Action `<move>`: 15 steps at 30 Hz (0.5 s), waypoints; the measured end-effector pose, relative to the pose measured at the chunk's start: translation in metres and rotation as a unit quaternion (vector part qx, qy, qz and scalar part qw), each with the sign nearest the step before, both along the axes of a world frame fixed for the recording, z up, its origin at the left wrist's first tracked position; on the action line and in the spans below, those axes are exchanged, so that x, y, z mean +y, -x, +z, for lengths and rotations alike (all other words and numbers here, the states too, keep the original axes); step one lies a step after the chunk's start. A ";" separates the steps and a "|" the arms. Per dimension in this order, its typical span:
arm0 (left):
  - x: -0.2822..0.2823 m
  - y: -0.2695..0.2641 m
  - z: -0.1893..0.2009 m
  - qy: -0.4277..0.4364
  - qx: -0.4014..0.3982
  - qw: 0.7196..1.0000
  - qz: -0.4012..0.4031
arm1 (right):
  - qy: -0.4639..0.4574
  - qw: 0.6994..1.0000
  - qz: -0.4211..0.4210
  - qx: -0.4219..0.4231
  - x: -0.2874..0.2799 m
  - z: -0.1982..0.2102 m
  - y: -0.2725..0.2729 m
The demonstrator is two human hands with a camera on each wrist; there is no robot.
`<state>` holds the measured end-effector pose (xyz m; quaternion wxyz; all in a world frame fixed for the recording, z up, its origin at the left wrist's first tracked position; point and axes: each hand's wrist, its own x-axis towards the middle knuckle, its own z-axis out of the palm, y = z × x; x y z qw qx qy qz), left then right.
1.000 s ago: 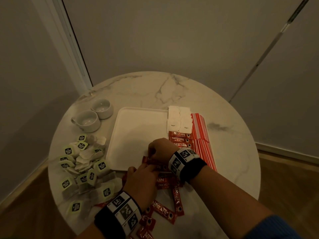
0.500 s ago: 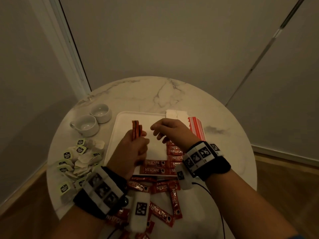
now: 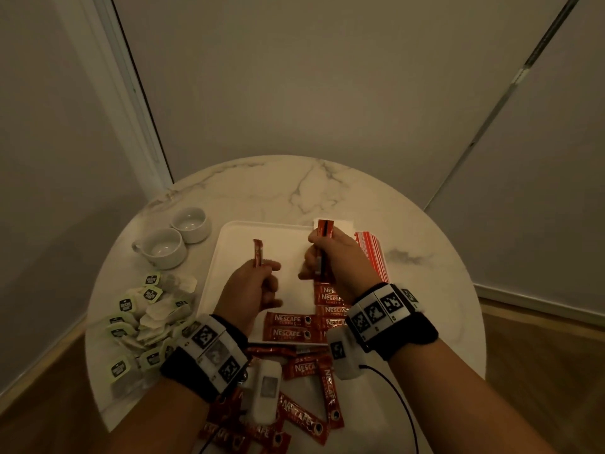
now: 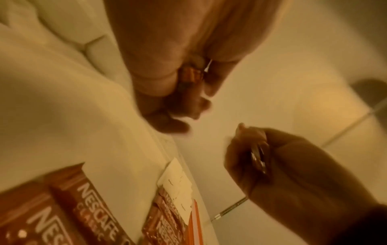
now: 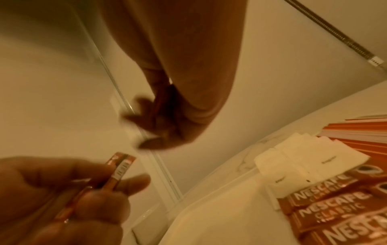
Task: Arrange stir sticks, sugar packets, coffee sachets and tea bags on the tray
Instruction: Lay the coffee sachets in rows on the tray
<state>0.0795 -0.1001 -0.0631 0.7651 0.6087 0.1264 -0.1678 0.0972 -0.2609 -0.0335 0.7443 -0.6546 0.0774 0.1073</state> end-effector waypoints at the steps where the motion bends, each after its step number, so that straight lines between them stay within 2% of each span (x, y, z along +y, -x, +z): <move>1: 0.001 -0.003 -0.002 -0.001 0.021 1.000 0.003 | -0.019 1.000 -0.004 0.017 -0.002 -0.001 -0.002; 3: 0.003 -0.007 -0.004 0.020 0.053 0.998 0.001 | -0.013 0.999 0.010 0.041 -0.008 -0.004 -0.006; 6: 0.000 -0.012 -0.003 0.011 0.033 0.999 0.013 | 0.058 0.997 0.031 0.042 -0.010 -0.006 -0.009; 9: -0.004 -0.017 -0.004 -0.046 -0.009 0.999 0.024 | 0.172 0.984 0.048 0.002 -0.011 -0.005 -0.008; 12: -0.002 -0.022 -0.009 -0.113 -0.045 0.992 0.032 | 0.191 0.980 0.053 -0.010 -0.015 -0.009 -0.009; 15: 0.004 -0.025 -0.011 -0.135 -0.060 0.988 0.038 | 0.218 0.974 0.054 -0.004 -0.019 -0.012 -0.014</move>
